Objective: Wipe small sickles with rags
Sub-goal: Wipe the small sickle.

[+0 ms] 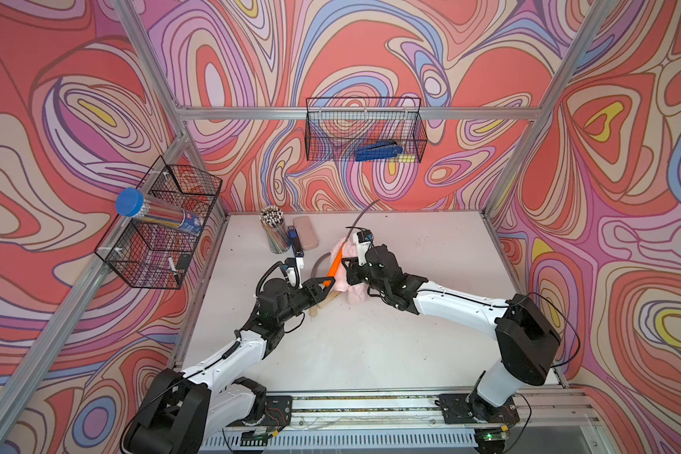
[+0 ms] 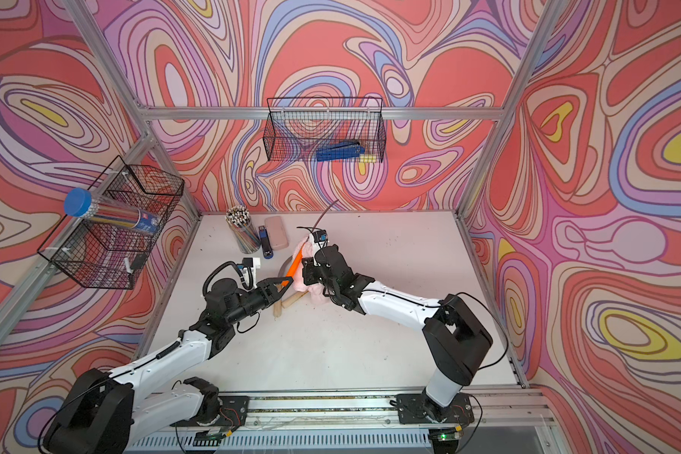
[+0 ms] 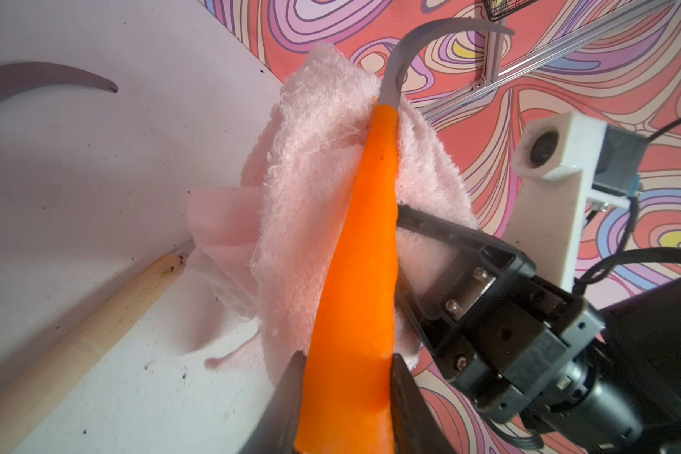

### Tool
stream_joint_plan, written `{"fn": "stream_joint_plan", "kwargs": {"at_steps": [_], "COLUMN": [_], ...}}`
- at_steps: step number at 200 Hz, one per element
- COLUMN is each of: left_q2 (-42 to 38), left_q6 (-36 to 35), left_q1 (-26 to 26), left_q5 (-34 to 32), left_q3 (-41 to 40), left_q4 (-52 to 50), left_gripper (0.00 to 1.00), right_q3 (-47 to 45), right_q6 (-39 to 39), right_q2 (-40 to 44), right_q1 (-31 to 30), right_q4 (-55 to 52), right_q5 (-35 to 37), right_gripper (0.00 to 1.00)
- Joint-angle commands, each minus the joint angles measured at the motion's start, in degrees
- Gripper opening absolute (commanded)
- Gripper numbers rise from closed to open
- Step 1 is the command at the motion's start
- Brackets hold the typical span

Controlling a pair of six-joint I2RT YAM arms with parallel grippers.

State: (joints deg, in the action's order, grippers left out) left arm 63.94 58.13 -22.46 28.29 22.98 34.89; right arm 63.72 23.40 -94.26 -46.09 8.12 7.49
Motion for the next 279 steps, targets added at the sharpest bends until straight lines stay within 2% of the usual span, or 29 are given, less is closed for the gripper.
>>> {"fn": "stream_joint_plan", "kwargs": {"at_steps": [1, 24, 56, 99, 119, 134, 158, 196, 219, 246, 279], "left_q2": [-0.2, -0.62, -1.61, -2.49, -2.63, -2.64, -2.68, -2.62, -2.41, -1.72, -1.13], "left_q6": [0.14, 0.29, 0.06, -0.14, -0.19, 0.0, 0.06, 0.0, -0.04, -0.05, -0.11], "left_q1": [-0.33, -0.39, -0.37, -0.38, -0.24, -0.32, -0.28, -0.3, -0.25, -0.28, -0.24], "left_q5": [1.52, 1.45, 0.69, -0.55, -0.61, -0.52, -0.4, -0.44, -0.45, -0.18, -0.1], "left_q3": [-0.57, -0.7, -0.88, -1.1, -1.03, -1.14, -1.19, -1.28, -0.93, -0.82, -0.79], "left_q4": [0.4, 0.19, -0.87, -2.85, -3.09, -2.89, -2.64, -2.68, -2.61, -2.05, -1.93], "left_gripper": [0.0, 0.0, 0.0, 0.0, 0.0, 0.0, 0.0, 0.0, 0.0, 0.0, 0.0], "right_q3": [0.84, 3.77, 6.29, 3.51, 1.45, 0.75, 4.13, 15.31, 16.21, 15.46, 15.2], "right_q6": [-2.25, -3.23, -1.83, -0.13, 2.8, 4.02, 3.64, 3.25, 4.01, 2.93, 3.58], "right_q2": [5.0, 6.74, 8.61, 14.21, 15.27, 14.65, 10.93, 3.36, 3.05, 2.65, 1.22], "right_q1": [-0.46, 2.07, 10.07, 19.38, 26.89, 30.13, 31.29, 32.22, 31.29, 26.3, 23.32], "right_q4": [1.18, -3.47, -7.53, -8.97, -9.17, -8.62, -9.26, -12.96, -11.23, -9.3, -7.18], "right_q5": [5.44, 7.76, 8.82, 11.23, 6.6, 4.4, 3.74, 0.79, -6.13, -6.76, -9.51], "right_gripper": [0.0, 0.0, 0.0, 0.0, 0.0, 0.0, 0.0, 0.0, 0.0, 0.0, 0.0]}}
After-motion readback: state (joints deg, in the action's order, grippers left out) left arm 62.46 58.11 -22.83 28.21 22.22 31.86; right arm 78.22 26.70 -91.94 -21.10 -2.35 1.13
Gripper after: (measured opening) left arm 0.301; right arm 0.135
